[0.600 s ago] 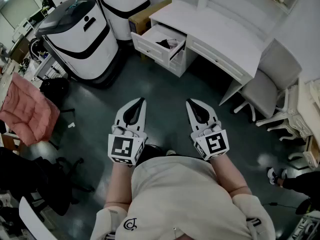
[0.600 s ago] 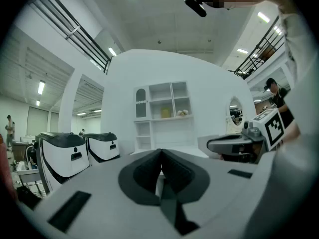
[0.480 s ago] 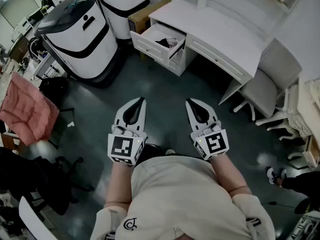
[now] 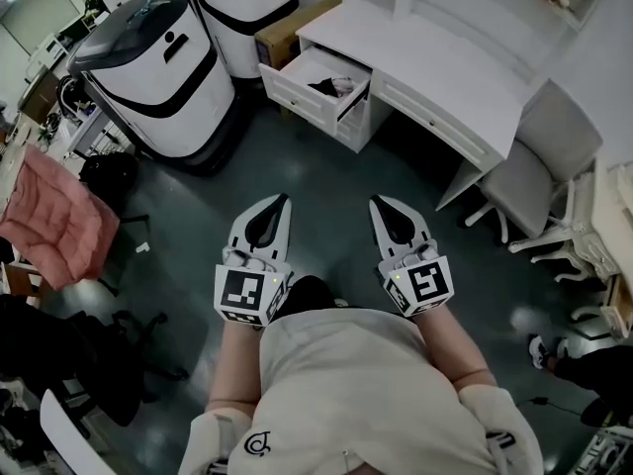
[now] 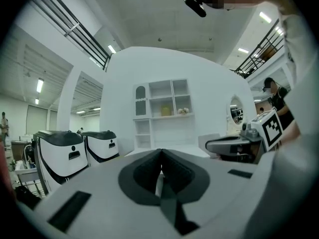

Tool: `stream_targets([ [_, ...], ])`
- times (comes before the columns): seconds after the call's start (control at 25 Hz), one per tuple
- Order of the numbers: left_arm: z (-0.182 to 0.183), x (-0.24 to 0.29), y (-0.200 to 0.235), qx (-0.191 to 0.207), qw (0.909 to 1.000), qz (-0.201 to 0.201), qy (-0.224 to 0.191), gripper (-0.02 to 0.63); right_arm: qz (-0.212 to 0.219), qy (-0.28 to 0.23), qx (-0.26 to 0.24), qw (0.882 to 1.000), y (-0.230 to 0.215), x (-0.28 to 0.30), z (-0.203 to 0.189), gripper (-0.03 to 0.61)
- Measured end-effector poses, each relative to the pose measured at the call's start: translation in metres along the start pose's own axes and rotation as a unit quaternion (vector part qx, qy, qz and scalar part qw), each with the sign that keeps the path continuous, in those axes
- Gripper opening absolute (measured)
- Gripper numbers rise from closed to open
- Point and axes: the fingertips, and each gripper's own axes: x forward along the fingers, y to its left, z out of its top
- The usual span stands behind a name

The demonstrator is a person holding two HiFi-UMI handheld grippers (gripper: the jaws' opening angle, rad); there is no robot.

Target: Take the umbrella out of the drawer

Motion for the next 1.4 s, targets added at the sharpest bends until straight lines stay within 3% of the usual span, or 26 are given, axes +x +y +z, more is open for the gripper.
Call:
stream_targets([
  [0.4, -0.02, 0.051, 0.043, -0.014, 0.9995, -0.019, 0.02, 0.012, -0.011, 0.018, 0.019, 1.0, -0.024, 0.06, -0.018, 0.006],
  [0.6, -0.029, 0.104, 0.094, -0.012, 0.9989, -0.039, 0.024, 0.012, -0.028, 0.028, 0.029, 0.999, -0.046, 0.124, -0.033, 0.006],
  [0.84, -0.015, 0.185, 0.173, -0.017, 0.9962, -0.085, 0.001, 0.012, -0.084, 0.046, 0.016, 0.995, -0.078, 0.214, -0.031, 0.006],
  [1.08, -0.013, 0.259, 0.246, -0.014, 0.9911, -0.132, 0.008, 0.011, -0.137, 0.055, 0.019, 0.989, -0.099, 0.297, -0.029, 0.006],
  [1.4, -0.027, 0.333, 0.287, -0.02, 0.9825, -0.182, 0.037, 0.012, -0.179, 0.071, 0.03, 0.981, -0.133, 0.365, -0.041, 0.006],
])
